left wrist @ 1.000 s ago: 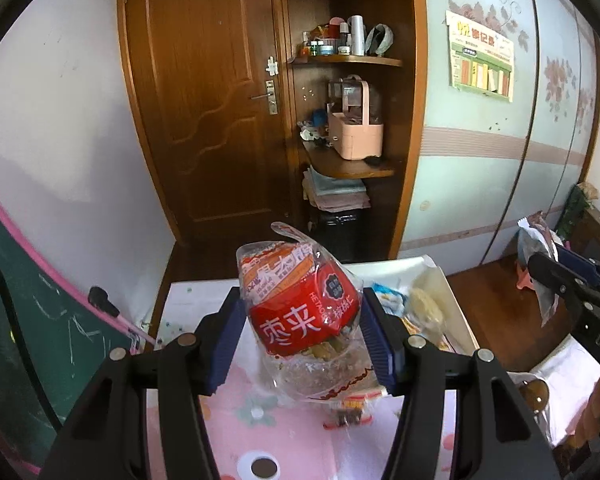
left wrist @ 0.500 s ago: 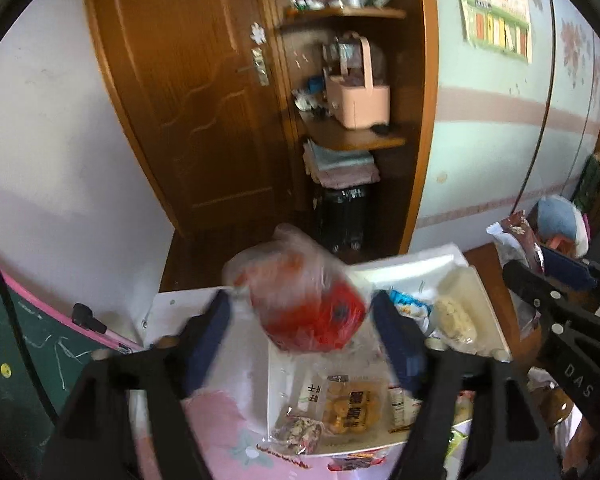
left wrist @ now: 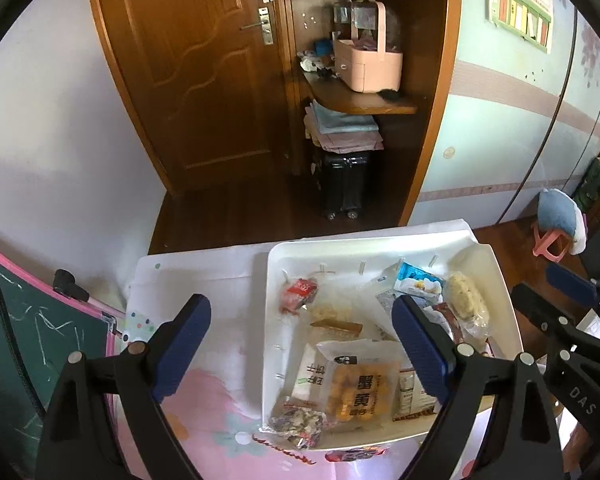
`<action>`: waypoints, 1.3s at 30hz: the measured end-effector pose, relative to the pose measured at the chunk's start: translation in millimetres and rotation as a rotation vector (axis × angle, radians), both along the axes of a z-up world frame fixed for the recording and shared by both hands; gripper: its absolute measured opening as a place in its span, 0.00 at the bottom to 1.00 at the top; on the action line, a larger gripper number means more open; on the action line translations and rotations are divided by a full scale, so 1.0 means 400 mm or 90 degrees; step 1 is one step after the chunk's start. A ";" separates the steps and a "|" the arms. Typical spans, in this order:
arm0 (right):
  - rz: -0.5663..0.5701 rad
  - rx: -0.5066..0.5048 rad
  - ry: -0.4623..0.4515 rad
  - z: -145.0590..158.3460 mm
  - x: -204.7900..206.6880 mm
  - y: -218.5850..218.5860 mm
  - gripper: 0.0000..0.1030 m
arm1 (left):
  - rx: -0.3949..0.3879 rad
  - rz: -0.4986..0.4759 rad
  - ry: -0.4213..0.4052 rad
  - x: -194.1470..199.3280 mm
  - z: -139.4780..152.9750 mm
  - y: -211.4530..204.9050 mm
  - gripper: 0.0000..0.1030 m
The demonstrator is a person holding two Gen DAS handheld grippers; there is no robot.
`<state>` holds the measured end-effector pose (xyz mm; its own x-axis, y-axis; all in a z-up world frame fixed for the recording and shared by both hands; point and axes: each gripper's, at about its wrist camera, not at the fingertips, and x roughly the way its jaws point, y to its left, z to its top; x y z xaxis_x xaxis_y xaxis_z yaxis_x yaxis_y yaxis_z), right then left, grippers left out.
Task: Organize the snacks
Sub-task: 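Open both tools to drop the snacks into the white bin, then move both tools back over the remaining snacks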
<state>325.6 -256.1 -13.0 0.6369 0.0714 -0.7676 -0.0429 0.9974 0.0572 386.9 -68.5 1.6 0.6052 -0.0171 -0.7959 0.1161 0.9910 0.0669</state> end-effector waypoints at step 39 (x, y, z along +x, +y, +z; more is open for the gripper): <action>0.010 0.090 0.126 -0.154 -0.359 -0.017 0.57 | 0.003 -0.107 0.040 -0.419 -0.120 0.000 0.89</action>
<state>182.1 -263.1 -74.4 0.4737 0.1956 -0.8587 -0.0321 0.9782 0.2052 219.2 -68.4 -46.2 0.5435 -0.1103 -0.8321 0.2844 0.9569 0.0589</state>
